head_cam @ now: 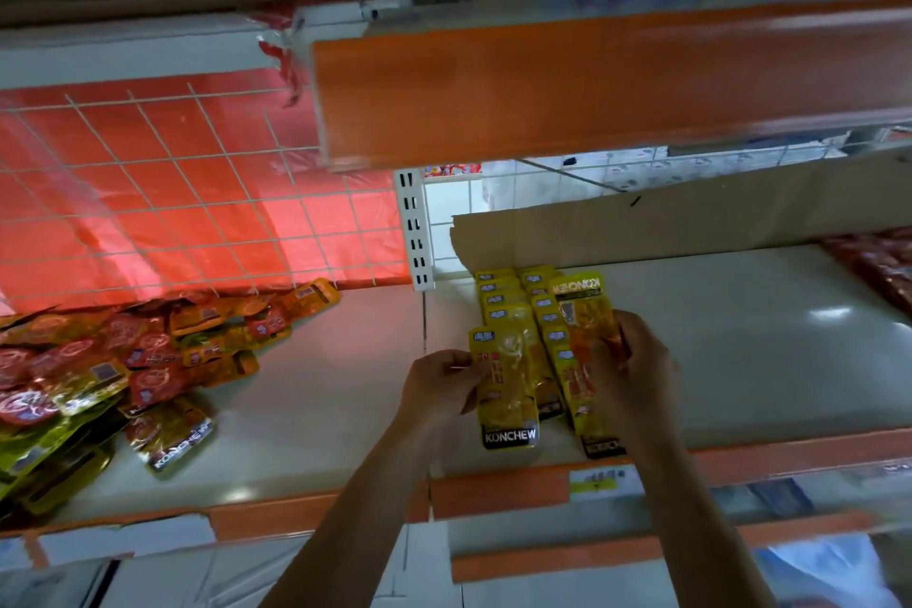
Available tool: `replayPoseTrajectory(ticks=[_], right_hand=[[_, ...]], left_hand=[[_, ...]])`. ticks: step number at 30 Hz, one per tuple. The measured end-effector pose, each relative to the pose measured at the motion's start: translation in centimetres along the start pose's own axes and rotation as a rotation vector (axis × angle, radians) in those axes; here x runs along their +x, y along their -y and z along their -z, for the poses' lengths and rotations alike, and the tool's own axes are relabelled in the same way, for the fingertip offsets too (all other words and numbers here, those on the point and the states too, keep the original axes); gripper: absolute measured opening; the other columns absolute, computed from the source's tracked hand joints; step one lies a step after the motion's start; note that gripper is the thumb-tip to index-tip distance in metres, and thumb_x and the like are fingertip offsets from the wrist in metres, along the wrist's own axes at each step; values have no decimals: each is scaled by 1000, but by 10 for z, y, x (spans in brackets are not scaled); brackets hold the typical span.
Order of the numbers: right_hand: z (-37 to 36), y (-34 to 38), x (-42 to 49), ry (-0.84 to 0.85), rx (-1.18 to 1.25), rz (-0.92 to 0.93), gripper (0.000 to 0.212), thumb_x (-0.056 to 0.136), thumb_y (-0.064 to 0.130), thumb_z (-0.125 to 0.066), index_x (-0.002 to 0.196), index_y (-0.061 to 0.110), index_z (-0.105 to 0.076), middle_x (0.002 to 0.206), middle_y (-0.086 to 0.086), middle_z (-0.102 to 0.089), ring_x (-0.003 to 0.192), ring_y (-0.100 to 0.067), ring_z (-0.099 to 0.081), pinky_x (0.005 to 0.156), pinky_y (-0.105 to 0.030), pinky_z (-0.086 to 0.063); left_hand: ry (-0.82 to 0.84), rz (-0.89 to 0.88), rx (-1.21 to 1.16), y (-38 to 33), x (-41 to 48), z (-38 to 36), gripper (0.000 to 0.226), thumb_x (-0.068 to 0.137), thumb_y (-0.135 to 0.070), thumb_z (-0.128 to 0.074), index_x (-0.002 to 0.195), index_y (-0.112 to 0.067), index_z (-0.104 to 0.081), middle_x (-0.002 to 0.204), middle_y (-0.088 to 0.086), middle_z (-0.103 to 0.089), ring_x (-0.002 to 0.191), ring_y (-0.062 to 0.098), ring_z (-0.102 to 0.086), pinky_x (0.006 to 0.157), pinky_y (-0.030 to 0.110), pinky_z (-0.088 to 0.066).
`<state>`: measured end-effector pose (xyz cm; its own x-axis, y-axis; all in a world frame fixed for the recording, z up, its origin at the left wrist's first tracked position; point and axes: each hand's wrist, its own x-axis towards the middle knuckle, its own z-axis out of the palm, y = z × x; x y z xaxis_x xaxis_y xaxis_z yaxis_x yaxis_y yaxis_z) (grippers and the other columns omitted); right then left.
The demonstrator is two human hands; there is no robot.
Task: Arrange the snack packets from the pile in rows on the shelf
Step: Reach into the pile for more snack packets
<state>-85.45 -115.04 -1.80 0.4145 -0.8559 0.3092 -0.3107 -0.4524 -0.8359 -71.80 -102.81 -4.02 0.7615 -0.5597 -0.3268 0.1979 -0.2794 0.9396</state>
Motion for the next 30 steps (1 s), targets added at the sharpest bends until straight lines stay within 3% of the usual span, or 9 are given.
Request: replayPoseTrajectory(ticks=[2,5,8,10,16,21,25,28,30], right_hand=[[13,-9,8,-15,12,29,14,84,17,-56,94,18,-66,65,5,-59,58,-11,-55,52,-17,-36],[28,-29,18,24,14,36,14,83,6,-63,85,20,-64,64,3,-63,60,-18,-60,49,-14,-35],[41,-41,23,60,29,85,12,83,4,-67,85,17,-68,65,15,-62,61,2,-59,51,-5,-36],[48,-47,25,76,48,132,12,83,4,-69,84,16,-70,70,15,-63,66,11,-56,57,-1,-37],[66,-67,31,159,114,264,44,70,-13,-69,73,30,-65,90,22,-67,92,4,-61,81,-1,-38],[74,-89,38,148,88,343,23,62,-2,-59,65,17,-70,106,14,-56,99,-9,-55,82,0,-35],[77,-102,40,196,133,301,43,63,-21,-65,67,21,-72,112,1,-55,92,-6,-61,77,-2,-41],[76,-101,41,231,172,241,56,72,-20,-60,69,35,-68,92,7,-65,70,5,-60,61,-2,-41],[74,-99,38,262,183,176,47,79,-15,-57,72,29,-71,76,8,-68,52,6,-56,47,-5,-35]], left_hand=[[-34,-21,59,4,-2,-12,12,89,-10,-65,77,-8,-68,50,-3,-62,45,6,-59,52,20,-48],[-119,-99,276,12,0,-25,12,87,-21,-67,78,-16,-73,66,-4,-69,63,10,-64,63,23,-48],[-199,-135,479,14,-2,-32,12,87,-28,-66,88,-20,-75,78,-8,-69,73,6,-61,59,11,-39],[-269,-145,540,15,-5,-35,13,87,-29,-67,92,-19,-75,82,-7,-69,77,7,-60,59,16,-35],[-347,-149,555,14,-12,-47,15,86,-25,-69,98,-18,-74,86,-6,-68,81,9,-59,70,20,-39],[-417,-114,617,16,-10,-58,15,84,-28,-69,96,-20,-72,96,-2,-72,95,17,-65,80,25,-44],[-518,-150,642,16,-13,-65,21,84,-28,-70,101,-18,-68,96,0,-71,90,19,-65,80,27,-46],[-590,-271,692,12,-14,-75,21,85,-28,-69,103,-17,-68,97,-1,-69,86,17,-64,73,24,-43],[-560,-366,749,9,-11,-84,20,86,-28,-67,103,-18,-67,98,-1,-68,85,15,-63,71,23,-41]])
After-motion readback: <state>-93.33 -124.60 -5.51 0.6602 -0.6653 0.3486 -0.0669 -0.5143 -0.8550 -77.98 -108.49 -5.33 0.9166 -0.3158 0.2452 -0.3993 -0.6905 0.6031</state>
